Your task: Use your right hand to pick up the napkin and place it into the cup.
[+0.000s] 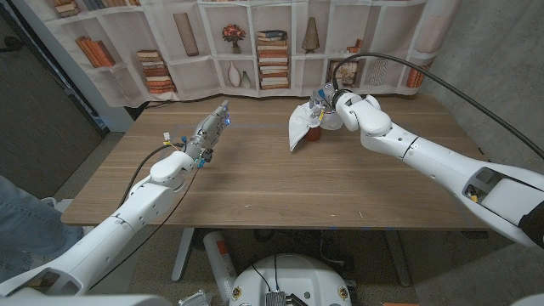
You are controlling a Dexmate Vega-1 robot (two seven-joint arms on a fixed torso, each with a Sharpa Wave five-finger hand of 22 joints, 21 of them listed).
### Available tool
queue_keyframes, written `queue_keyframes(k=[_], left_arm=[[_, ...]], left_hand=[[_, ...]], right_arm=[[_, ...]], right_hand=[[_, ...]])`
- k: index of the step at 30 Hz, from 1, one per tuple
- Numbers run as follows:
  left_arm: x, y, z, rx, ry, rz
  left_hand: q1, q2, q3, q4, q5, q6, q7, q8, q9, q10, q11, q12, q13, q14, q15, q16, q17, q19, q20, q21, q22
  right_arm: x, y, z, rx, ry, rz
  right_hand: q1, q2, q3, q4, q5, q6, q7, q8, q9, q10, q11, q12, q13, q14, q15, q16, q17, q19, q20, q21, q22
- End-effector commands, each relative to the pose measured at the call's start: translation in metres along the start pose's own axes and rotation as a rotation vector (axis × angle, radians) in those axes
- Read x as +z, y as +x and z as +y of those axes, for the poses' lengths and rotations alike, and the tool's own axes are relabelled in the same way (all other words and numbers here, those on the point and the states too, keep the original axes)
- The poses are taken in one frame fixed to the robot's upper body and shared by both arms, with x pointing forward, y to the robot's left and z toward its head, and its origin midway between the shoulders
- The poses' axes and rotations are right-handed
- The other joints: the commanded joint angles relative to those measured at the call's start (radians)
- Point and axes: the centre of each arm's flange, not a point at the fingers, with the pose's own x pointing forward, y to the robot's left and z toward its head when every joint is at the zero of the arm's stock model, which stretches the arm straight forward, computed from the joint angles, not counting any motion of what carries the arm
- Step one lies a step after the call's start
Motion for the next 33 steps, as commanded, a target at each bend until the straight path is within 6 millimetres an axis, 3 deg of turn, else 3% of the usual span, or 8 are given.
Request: queue_keyframes(k=[1,33], left_arm=[[0.005,0.003,0.000,-0.005,0.011,-0.003],[0.006,0.004,0.001,-0.015,0.012,-0.004]], left_hand=[[0.010,0.004,-0.004,0.001,0.000,0.006,0.000,0.000,0.004,-0.008,0.001,0.001,0.003,-0.021,0.007,-0.001,0.004,-0.062,0.007,0.000,0.005],[0.012,0.006,-0.007,0.000,-0.001,0.005,0.001,0.000,0.004,-0.009,0.001,0.001,0.003,-0.023,0.007,-0.001,0.004,-0.061,0.007,-0.005,0.006]], right_arm=[[-0.004,-0.006,-0.007,-0.013,-0.002,0.010],[-0.012,-0.022,-0.035,-0.123,0.059,0.022]], right_hand=[[0.004,-0.012,-0.001,-0.002,0.008,-0.007,0.003,-0.002,0.000,0.002,0.009,0.007,0.002,0.012,-0.072,0.006,0.002,0.010,-0.052,-0.002,0.003],[-0.002,-0.003,-0.002,0.001,0.015,-0.010,0.003,0.002,-0.002,-0.002,-0.009,0.008,-0.001,0.026,-0.073,0.008,0.002,0.012,-0.052,-0.006,0.008]])
